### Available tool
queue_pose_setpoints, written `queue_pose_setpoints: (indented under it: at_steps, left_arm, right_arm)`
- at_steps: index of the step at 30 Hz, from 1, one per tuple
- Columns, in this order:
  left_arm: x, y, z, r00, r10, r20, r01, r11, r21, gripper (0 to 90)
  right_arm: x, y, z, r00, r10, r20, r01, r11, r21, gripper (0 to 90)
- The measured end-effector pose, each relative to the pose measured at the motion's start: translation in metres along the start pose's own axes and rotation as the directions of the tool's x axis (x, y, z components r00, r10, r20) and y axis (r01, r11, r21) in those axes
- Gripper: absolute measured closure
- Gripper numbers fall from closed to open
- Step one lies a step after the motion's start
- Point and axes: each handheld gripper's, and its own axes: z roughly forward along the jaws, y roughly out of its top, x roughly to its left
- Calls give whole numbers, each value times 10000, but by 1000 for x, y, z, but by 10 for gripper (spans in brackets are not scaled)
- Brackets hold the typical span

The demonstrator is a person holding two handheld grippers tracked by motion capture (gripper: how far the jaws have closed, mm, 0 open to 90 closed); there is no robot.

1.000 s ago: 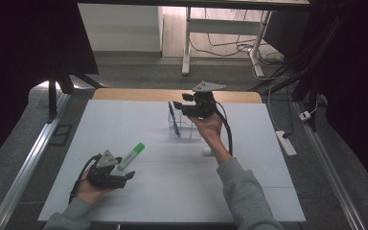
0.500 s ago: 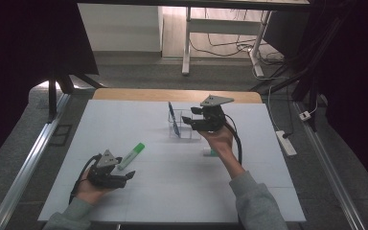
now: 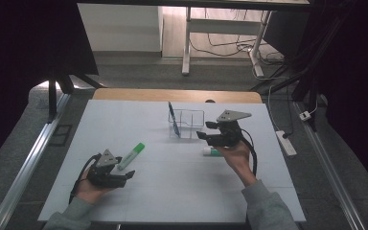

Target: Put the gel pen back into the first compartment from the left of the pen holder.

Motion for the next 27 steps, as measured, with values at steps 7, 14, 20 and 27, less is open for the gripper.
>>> queue_pose_setpoints:
  at_steps: [7,14,20,27]
  left_arm:
    - [0,0,0,10000,6,-10,-6,10000,10,252]
    - [0,1,1,10000,16,-47,-15,10000,23,252]
    - [0,1,-1,10000,-17,-91,17,10000,-39,252]
    - [2,0,-2,9998,-119,-142,118,9999,-112,253]
  right_arm:
    - [4,-22,-20,9998,-98,195,92,9995,306,413]
    - [6,-36,-30,9996,-23,289,11,9992,410,409]
    - [8,-52,-39,9994,55,332,-75,9982,601,405]
    - [10,-69,-52,9992,94,397,-121,9975,697,398]
